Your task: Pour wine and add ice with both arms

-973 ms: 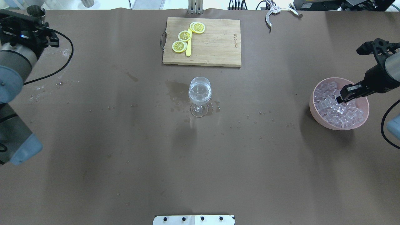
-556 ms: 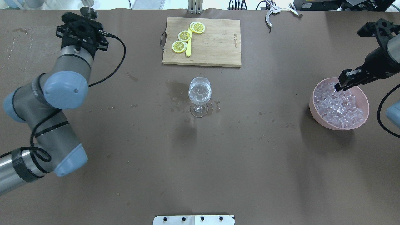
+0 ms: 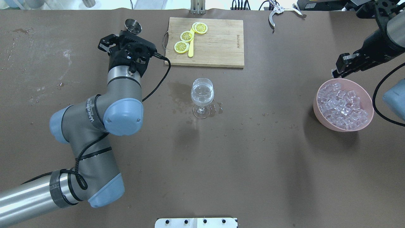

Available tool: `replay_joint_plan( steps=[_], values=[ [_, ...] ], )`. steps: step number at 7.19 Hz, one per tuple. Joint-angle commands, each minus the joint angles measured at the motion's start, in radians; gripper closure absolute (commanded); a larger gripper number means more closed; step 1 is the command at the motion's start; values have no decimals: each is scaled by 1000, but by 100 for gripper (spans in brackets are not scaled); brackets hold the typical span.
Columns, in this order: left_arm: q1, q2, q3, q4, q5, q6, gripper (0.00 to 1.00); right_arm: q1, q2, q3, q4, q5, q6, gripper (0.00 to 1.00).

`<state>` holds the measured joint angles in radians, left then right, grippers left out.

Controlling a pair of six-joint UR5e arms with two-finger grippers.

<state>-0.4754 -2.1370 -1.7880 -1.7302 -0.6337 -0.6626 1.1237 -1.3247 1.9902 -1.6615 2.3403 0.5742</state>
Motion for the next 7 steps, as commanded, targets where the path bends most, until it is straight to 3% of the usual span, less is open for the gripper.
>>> replay_joint_plan(
  steps=[1, 7],
  values=[
    [41, -82, 1, 134, 51, 0, 100, 1, 21, 1, -21, -1, 19, 80],
    [135, -204, 36, 372, 189, 0, 100, 21, 29, -1, -40, 4, 19, 80]
  ],
)
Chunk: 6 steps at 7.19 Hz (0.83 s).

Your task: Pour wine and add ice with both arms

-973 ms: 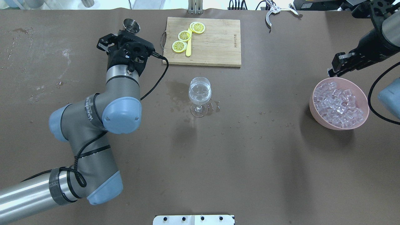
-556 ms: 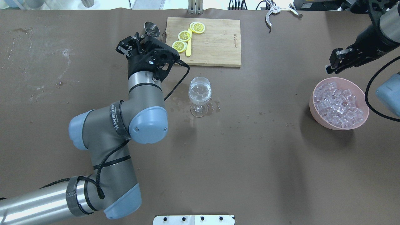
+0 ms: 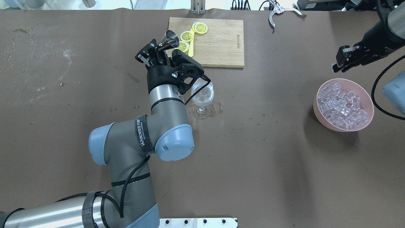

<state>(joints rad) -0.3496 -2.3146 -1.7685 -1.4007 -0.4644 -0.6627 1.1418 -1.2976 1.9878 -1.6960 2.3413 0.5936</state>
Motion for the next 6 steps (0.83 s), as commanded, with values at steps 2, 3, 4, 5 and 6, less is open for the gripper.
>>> replay_joint_plan(
  steps=[2, 3, 4, 5, 6],
  values=[
    [26, -43, 78, 57, 64, 0, 100, 1, 1, -1, -5, 0, 2, 80],
    [27, -51, 105, 58, 72, 0, 100, 3, 0, -1, -5, 1, 2, 80],
    [29, -74, 128, 101, 87, 0, 100, 1, 1, 2, -5, 1, 9, 80],
    [40, -83, 129, 130, 92, -2, 100, 1, 4, 2, -4, 3, 14, 80],
    [40, -85, 129, 173, 96, -2, 100, 1, 11, 0, -5, 1, 14, 80]
  ],
)
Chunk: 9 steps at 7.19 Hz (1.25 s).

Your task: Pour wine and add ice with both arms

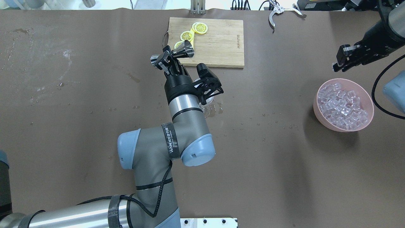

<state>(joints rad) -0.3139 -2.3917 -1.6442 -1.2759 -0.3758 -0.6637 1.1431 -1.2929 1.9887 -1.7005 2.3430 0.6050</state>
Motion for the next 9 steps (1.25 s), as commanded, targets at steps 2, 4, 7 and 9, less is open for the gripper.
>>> replay_joint_plan(
  steps=[2, 4, 7, 9],
  values=[
    [22, -7, 7, 82, 38, -1, 100, 0, 7, 1, 1, -2, 6, 80],
    [42, -9, 21, 92, 64, -1, 100, 0, 7, 2, 2, 1, 6, 80],
    [73, -6, 32, 102, 107, -1, 100, -2, 7, 12, 2, 1, 12, 80],
    [82, 2, 33, 104, 127, -1, 100, -12, 7, 31, 7, 4, 54, 80]
  ],
)
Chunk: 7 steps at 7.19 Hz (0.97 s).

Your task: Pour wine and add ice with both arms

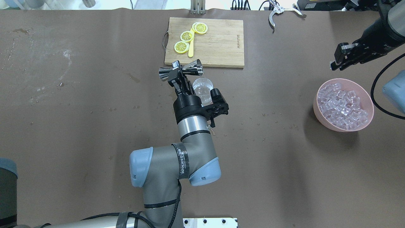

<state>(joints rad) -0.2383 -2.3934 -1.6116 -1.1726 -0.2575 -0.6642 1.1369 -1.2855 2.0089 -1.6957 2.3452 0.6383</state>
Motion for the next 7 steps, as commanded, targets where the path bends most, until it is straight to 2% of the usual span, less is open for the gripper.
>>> replay_joint_plan(
  steps=[1, 5, 6, 7],
  values=[
    [7, 11, -1, 1, 14, 0, 100, -17, 14, 11, -1, -1, 30, 80],
    [7, 16, -10, -14, 14, -17, 100, -71, 78, 7, -1, -12, 153, 80],
    [7, 17, -55, -33, 3, -24, 100, -80, 93, 5, -2, -23, 162, 80],
    [8, 55, -129, -36, -50, -40, 100, -92, 107, 2, -2, -26, 185, 80]
  ],
)
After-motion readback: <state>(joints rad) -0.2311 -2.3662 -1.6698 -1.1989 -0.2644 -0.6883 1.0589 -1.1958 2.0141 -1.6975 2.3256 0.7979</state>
